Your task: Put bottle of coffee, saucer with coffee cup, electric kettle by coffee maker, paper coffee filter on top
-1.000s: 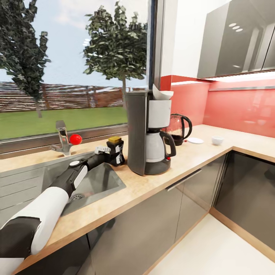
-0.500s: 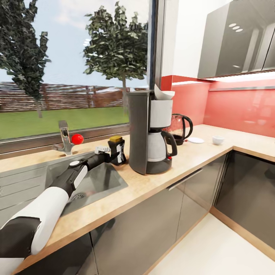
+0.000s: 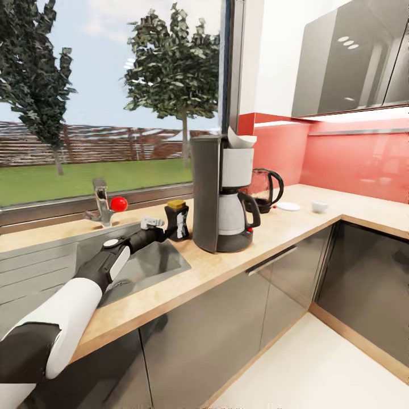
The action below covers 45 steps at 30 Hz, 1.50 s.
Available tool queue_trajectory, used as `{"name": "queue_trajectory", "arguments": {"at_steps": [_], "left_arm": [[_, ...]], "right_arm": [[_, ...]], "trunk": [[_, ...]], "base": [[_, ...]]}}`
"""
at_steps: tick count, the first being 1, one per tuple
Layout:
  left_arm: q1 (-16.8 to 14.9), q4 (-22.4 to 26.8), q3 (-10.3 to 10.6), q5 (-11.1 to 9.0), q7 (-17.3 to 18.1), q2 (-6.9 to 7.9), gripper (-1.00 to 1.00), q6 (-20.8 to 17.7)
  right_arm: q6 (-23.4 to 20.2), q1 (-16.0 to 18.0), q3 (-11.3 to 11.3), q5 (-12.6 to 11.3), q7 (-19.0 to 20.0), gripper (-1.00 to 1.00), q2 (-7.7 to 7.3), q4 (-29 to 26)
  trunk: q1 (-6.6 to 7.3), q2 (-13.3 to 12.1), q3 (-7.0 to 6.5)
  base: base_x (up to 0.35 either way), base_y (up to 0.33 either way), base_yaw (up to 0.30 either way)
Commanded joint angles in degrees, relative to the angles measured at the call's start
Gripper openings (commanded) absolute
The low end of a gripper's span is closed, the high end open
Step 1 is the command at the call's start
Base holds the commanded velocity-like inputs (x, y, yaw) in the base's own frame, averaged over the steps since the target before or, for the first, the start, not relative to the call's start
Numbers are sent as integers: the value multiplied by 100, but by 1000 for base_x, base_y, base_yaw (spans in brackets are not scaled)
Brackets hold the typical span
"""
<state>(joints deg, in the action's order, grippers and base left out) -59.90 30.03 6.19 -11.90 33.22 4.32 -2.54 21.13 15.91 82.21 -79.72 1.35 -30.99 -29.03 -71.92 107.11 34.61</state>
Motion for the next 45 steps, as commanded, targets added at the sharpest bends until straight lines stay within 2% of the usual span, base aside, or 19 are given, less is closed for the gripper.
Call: {"name": "queue_trajectory", "arguments": {"at_steps": [1, 20, 29, 45], "left_arm": [[-4, 3, 32, -58, 1, 7, 100, -27], [-4, 10, 33, -58, 1, 7, 100, -27], [-4, 5, 36, -58, 1, 7, 100, -27], [-4, 11, 39, -67, 1, 7, 100, -27]], "right_arm": [[31, 9, 40, -61, 14, 100, -4, -6], [31, 9, 40, -61, 14, 100, -5, -6], [32, 9, 40, -65, 14, 100, -6, -9], [31, 9, 32, -68, 14, 100, -12, -15]], "trunk": [[2, 3, 6], [2, 3, 6], [2, 3, 6], [2, 3, 6]], "base": [[-76, 0, 0], [-126, 0, 0], [-12, 0, 0], [-160, -119, 0]]}}
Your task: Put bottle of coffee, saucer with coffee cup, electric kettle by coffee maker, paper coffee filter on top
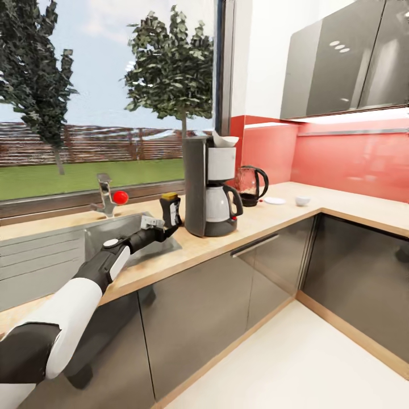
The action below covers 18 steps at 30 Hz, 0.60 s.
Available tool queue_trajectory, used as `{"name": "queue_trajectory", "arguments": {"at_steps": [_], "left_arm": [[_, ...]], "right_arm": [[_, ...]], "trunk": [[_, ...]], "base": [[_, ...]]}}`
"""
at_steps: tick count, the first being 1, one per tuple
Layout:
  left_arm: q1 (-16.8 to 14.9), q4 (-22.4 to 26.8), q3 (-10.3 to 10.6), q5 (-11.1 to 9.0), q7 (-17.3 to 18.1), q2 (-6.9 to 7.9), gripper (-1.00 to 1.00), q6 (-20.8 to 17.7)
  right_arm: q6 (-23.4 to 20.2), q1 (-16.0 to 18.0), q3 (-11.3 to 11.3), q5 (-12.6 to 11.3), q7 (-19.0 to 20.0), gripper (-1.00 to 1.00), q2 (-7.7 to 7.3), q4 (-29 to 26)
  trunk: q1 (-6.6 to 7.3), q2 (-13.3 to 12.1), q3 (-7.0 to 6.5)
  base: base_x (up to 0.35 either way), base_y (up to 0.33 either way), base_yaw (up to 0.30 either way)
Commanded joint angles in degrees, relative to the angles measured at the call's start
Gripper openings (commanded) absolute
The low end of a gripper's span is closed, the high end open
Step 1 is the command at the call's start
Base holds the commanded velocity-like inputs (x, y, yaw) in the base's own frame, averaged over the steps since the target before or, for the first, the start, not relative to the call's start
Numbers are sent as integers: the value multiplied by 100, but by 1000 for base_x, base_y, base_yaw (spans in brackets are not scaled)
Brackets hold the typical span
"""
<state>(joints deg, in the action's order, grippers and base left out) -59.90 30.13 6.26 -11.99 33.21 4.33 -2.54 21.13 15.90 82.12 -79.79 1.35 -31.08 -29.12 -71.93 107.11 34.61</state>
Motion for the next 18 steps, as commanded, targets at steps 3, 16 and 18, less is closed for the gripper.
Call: {"name": "queue_trajectory", "arguments": {"at_steps": [3, 16, 18], "left_arm": [[-5, 2, 33, -58, 1, 7, 100, -27], [-5, 2, 31, -58, 4, 7, 100, -33], [-5, 2, 29, -58, 6, 7, 100, -34]], "right_arm": [[31, 9, 41, -62, 14, 100, -4, -6], [31, 9, 41, -63, 14, 100, -4, -6], [31, 9, 42, -63, 14, 100, -4, -6]], "trunk": [[2, 4, 6], [2, 4, 6], [2, 4, 6]], "base": [[-109, -78, 0], [-136, -72, 0], [-24, -14, 0]]}}
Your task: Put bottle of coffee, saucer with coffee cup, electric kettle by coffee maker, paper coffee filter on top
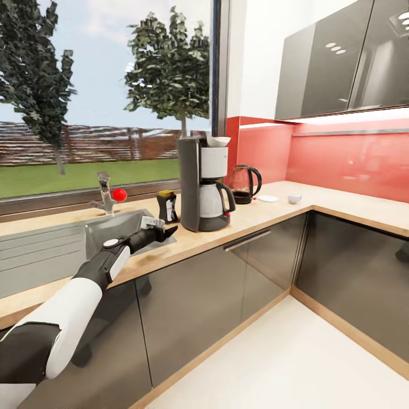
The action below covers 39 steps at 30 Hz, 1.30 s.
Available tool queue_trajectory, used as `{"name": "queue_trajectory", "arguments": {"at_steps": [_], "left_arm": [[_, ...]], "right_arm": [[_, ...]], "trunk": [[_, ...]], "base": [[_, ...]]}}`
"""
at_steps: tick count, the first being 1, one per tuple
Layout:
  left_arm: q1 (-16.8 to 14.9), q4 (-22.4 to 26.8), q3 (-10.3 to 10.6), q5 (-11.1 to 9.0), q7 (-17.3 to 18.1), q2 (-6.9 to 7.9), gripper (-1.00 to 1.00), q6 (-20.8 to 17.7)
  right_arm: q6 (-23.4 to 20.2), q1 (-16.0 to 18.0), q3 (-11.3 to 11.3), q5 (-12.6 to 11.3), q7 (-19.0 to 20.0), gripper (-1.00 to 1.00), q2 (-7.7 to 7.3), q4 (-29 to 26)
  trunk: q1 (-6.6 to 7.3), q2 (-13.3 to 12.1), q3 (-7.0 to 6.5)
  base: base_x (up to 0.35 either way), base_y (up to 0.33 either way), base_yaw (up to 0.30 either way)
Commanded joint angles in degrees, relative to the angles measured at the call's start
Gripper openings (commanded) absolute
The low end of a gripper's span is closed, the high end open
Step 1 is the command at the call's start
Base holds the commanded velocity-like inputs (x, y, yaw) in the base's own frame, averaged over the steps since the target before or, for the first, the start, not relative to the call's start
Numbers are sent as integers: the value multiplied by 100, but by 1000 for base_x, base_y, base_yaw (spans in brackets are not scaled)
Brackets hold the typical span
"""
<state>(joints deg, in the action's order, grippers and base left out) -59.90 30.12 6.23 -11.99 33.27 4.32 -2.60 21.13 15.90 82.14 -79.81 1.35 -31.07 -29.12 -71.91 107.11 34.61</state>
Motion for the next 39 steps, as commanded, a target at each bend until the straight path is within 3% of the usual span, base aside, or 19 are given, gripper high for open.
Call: {"name": "queue_trajectory", "arguments": {"at_steps": [1, 20, 26, 29, 34, 38, 39], "left_arm": [[-4, 2, 33, -58, 1, 7, 100, -28], [-4, 126, 46, -78, 48, -3, 100, -22], [-4, 248, 77, -83, 373, -86, 100, -30], [-4, 263, 79, -82, 786, -231, 100, -35], [-4, 255, 84, -78, 1020, -523, 100, -37], [4, 197, 101, -59, 1117, -1008, 100, -21], [6, 178, 122, -57, 1124, -1071, 100, -20]], "right_arm": [[31, 9, 40, -61, 14, 100, -4, -6], [31, 9, 39, -61, 14, 100, -4, -6], [31, 9, 39, -62, 14, 100, -4, -6], [31, 9, 40, -61, 14, 100, -4, -6], [31, 9, 42, -61, 14, 100, -4, -6], [31, 9, 44, -61, 14, 100, -3, -6], [31, 9, 43, -61, 14, 100, -3, -6]], "trunk": [[1, 3, 6], [1, 3, 6], [1, 3, 6], [1, 3, 6], [1, 3, 6], [1, 3, 6], [1, 3, 6]], "base": [[-17, -10, 0], [-53, -55, 0], [-12, -16, 0], [-4, -5, 0], [-1, -2, 0], [0, 0, 0], [0, 0, 0]]}}
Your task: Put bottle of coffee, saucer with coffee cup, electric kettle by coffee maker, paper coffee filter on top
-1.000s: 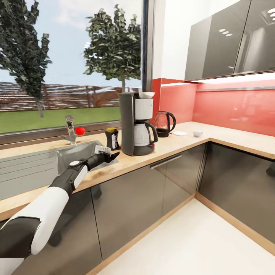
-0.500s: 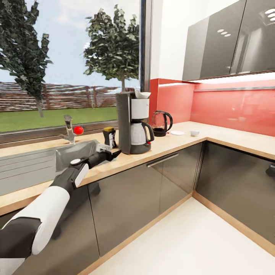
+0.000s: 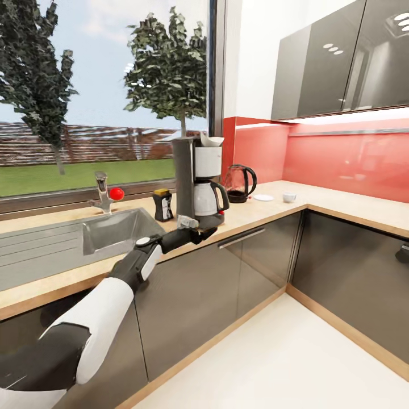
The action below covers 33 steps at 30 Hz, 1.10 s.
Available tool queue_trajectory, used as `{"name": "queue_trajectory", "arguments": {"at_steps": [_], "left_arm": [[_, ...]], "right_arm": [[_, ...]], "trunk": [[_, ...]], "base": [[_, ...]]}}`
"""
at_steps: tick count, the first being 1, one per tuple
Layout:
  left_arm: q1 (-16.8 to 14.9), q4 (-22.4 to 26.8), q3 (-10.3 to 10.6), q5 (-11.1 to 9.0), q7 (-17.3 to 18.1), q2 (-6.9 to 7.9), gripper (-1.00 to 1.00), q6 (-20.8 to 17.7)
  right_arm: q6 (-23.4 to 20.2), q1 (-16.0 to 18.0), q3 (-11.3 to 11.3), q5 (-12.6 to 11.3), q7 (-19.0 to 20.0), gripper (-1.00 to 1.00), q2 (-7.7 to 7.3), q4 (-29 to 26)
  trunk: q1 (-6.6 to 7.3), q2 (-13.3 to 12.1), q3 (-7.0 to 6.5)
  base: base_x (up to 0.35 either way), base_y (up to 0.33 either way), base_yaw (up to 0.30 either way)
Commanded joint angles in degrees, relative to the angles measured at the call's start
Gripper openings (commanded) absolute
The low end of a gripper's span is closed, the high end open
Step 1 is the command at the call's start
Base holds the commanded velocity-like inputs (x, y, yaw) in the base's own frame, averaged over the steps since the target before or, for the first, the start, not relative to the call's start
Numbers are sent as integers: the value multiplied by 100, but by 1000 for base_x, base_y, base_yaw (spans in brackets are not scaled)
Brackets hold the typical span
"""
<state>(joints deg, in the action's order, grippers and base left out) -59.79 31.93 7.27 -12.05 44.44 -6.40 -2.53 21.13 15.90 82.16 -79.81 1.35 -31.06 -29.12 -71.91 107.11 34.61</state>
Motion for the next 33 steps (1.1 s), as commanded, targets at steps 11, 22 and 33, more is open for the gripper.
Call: {"name": "queue_trajectory", "arguments": {"at_steps": [11, 22, 33], "left_arm": [[647, -984, 864, -51, 252, -360, 100, 325], [2848, -3039, 845, -53, 1059, 310, 100, 1646], [4026, -3052, -233, -408, 1473, 1248, 100, 1755]], "right_arm": [[32, 9, 34, -74, 21, 100, -7, 5], [50, 9, -15, -40, 23, 100, -14, 291], [844, 9, 1, -657, 23, 100, -18, 639]], "trunk": [[1, 3, 6], [1, 3, 6], [1, 3, 6]], "base": [[0, 0, 0], [0, 0, 0], [0, 0, 0]]}}
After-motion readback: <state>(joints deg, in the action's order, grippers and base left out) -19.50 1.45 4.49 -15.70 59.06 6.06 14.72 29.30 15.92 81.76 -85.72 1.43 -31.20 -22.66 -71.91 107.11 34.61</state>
